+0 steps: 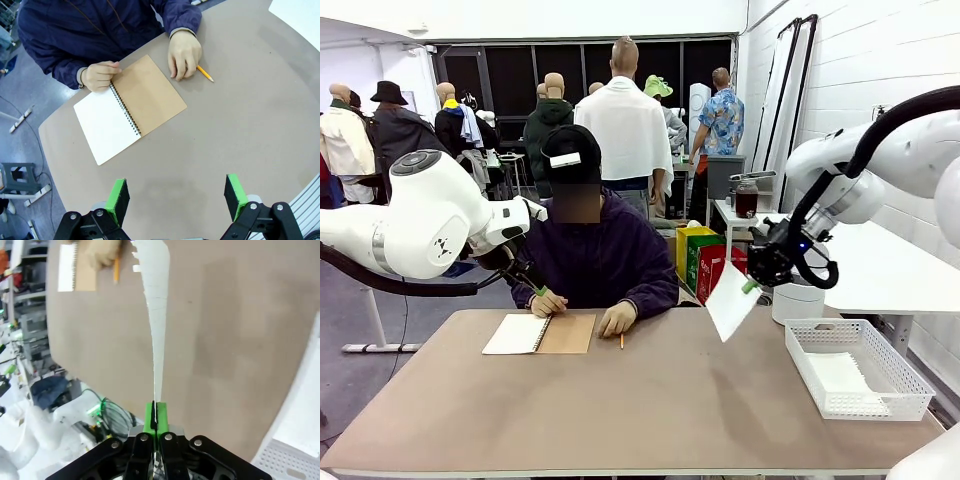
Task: Sort the paper based on its condition.
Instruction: If a person hands you a paper, place it in the Organizing basket , and if it's crumpled, put it in the Trash can.
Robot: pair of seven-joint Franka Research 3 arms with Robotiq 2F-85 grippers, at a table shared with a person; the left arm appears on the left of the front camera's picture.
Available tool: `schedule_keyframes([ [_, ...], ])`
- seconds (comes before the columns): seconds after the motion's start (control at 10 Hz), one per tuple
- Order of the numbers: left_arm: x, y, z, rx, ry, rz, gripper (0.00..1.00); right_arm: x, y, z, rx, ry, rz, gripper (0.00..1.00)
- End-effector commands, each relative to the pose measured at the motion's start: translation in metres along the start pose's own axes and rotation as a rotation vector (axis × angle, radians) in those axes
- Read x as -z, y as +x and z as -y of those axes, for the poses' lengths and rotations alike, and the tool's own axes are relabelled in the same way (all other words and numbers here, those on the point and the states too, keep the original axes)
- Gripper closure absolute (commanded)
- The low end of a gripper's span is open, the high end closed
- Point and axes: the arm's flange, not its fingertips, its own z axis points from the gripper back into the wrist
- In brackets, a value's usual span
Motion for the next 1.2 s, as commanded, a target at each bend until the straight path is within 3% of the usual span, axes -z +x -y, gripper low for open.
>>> schedule_keyframes([
  [0.0, 0.001, 0.000, -0.001, 0.004, 0.006, 0.007, 0.00, 0.004, -0.009, -0.006, 0.074, -0.053, 0.038, 1.00],
  [0.1, 0.001, 0.000, -0.001, 0.004, 0.006, 0.007, 0.00, 0.000, 0.000, 0.000, 0.000, 0.000, 0.000, 1.00],
  [0.6, 0.001, 0.000, -0.001, 0.004, 0.006, 0.007, 0.00, 0.000, -0.004, 0.000, 0.015, -0.026, 0.007, 1.00],
  [1.1, 0.001, 0.000, -0.001, 0.004, 0.006, 0.007, 0.00, -0.039, -0.051, 0.059, 0.109, -0.127, 0.083, 1.00],
])
